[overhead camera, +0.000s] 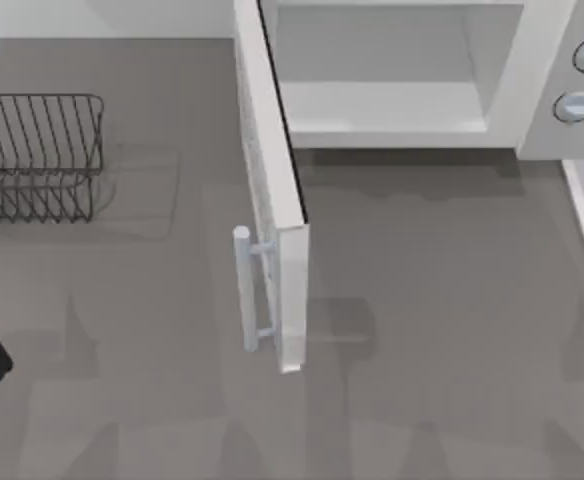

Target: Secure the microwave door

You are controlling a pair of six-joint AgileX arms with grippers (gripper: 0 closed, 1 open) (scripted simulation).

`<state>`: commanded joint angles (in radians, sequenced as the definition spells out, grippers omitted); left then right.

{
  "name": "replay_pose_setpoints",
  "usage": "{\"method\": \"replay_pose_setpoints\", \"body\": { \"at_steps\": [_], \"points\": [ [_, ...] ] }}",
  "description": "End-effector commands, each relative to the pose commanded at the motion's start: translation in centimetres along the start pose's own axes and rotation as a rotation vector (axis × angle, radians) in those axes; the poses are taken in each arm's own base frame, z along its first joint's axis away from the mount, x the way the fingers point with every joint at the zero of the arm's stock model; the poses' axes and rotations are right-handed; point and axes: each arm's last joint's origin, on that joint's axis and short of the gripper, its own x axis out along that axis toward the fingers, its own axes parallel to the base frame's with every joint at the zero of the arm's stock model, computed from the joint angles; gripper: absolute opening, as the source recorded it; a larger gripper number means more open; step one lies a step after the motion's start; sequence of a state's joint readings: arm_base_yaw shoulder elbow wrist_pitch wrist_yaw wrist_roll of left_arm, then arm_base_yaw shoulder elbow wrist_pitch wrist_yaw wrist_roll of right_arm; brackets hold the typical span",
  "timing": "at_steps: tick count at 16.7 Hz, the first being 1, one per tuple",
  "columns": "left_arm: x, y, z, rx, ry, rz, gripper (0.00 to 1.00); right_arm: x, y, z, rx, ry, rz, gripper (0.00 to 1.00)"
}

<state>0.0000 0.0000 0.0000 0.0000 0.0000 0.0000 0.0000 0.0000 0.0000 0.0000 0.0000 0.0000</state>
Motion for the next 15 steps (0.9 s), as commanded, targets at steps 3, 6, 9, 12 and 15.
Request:
{"method": "replay_pose_setpoints", "body": {
  "at_steps": [3,6,9,12,15],
  "points": [
    [0.0,0.0,0.0,0.005,0.012,-0.006,1.00,0.0,0.0,0.0,0.000,0.000,0.000,1.00],
    [0.2,-0.4,0.6,0.047,0.112,-0.057,1.00,0.0,0.0,0.0,0.000,0.000,0.000,1.00],
    [0.7,-0.9,2.1,0.125,0.277,-0.149,1.00,0.0,0.0,0.0,0.000,0.000,0.000,1.00],
    [1.9,-1.7,4.4,0.225,0.473,-0.275,1.00,0.0,0.0,0.0,0.000,0.000,0.000,1.00],
    [4.1,-2.8,7.2,0.332,0.675,-0.436,1.00,0.0,0.0,0.0,0.000,0.000,0.000,1.00]
  ]
}}
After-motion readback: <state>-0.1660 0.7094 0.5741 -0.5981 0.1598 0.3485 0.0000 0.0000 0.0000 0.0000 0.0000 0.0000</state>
